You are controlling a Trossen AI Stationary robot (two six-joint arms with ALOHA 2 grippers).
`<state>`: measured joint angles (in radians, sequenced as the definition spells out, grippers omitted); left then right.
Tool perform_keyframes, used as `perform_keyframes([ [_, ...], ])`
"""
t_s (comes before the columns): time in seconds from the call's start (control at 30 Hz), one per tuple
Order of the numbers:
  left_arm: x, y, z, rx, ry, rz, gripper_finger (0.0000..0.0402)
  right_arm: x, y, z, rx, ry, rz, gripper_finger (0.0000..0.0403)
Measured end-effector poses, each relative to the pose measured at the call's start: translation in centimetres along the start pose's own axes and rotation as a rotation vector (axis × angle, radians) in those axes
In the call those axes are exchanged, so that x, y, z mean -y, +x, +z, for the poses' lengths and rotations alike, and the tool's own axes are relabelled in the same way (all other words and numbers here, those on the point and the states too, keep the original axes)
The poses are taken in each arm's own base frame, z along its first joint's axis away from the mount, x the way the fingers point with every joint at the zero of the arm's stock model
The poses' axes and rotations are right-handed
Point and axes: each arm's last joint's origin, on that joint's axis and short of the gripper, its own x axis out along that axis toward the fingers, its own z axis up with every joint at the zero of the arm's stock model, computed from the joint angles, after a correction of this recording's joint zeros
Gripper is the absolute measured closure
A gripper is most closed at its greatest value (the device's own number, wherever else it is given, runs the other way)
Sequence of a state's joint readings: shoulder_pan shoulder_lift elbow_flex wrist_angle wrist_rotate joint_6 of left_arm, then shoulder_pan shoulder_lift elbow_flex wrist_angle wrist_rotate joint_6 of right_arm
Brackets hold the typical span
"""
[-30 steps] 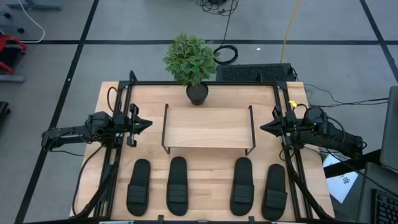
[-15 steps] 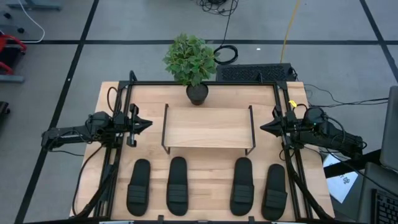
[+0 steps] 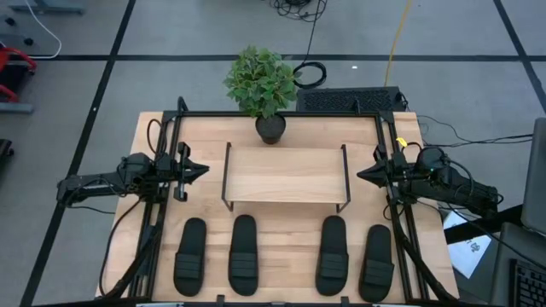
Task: Pick and place slides into the shelf
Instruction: Put the black slides under the shelf
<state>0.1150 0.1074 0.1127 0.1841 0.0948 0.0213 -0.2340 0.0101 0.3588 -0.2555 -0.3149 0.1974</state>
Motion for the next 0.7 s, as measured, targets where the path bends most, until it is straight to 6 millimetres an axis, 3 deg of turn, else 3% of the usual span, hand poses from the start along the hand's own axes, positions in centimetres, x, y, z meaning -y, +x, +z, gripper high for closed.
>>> perform_keyframes([
  [0.3, 0.0, 0.0, 0.0, 0.000, 0.000, 0.000, 0.0371, 0.0, 0.0, 0.5, 0.051, -0.008, -0.016, 0.0403],
  [0.5, 0.0, 0.0, 0.0, 0.000, 0.000, 0.000, 0.0371, 0.0, 0.0, 0.7, 0.070, 0.128, -0.009, 0.0403],
  [0.7, 0.0, 0.0, 0.0, 0.000, 0.000, 0.000, 0.0371, -0.1, 0.0, 1.0, 0.106, 0.096, 0.000, 0.0403],
])
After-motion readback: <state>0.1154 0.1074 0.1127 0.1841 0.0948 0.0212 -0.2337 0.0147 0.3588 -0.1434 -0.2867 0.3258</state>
